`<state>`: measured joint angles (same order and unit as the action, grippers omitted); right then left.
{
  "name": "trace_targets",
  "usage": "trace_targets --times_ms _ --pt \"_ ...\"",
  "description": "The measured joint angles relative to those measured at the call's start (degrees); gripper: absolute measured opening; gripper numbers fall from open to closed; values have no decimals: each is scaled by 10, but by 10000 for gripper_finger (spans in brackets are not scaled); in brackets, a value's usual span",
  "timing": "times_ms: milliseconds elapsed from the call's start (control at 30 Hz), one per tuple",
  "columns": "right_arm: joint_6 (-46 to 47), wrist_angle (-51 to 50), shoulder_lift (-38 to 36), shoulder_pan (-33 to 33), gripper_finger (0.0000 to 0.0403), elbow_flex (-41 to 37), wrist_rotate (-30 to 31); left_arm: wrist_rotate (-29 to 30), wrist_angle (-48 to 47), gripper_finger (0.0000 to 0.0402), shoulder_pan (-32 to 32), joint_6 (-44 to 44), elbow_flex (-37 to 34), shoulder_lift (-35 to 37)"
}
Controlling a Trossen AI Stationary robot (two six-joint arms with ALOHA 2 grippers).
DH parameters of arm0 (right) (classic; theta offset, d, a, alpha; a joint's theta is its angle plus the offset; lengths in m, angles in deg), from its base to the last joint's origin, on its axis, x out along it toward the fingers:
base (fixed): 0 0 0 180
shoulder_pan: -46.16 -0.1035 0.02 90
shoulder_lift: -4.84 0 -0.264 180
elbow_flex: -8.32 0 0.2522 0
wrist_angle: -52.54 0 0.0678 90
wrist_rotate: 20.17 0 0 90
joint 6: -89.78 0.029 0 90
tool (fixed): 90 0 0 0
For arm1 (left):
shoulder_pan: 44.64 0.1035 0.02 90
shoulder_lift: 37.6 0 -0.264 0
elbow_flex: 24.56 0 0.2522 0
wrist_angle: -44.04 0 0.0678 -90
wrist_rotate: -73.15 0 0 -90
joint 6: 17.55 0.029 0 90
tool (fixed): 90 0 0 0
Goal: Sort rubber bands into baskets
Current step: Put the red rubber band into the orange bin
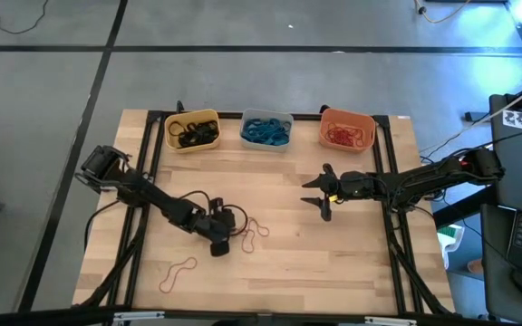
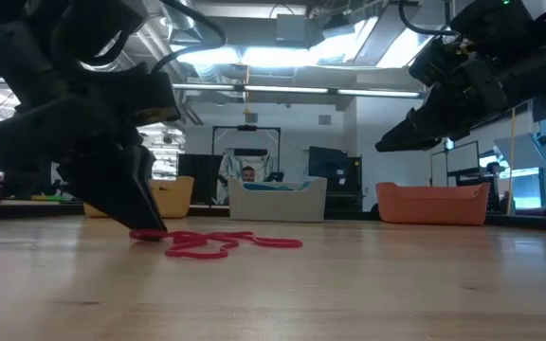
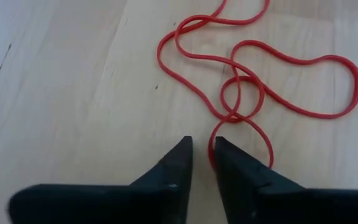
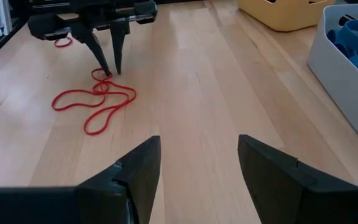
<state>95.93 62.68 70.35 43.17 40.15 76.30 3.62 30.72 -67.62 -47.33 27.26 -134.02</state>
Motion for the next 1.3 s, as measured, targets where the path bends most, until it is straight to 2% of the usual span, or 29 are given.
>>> trace_targets --times_ms 200,333,533,767,933,1100,1300 --pt "0 0 0 0 215 0 4 -2 26 6 0 37 -2 -1" --pt "0 0 0 0 215 0 5 -2 42 6 0 54 2 -3" --pt "0 0 0 0 215 0 5 33 45 3 0 96 36 -3" --pt "0 2 0 0 215 0 5 57 47 2 0 173 92 -3" --pt "0 6 0 0 215 0 3 100 48 2 1 237 129 -3" --pt "0 44 16 0 215 0 -31 148 60 2 14 310 151 -2" --pt "0 131 84 0 215 0 -52 150 138 2 41 361 152 -2"
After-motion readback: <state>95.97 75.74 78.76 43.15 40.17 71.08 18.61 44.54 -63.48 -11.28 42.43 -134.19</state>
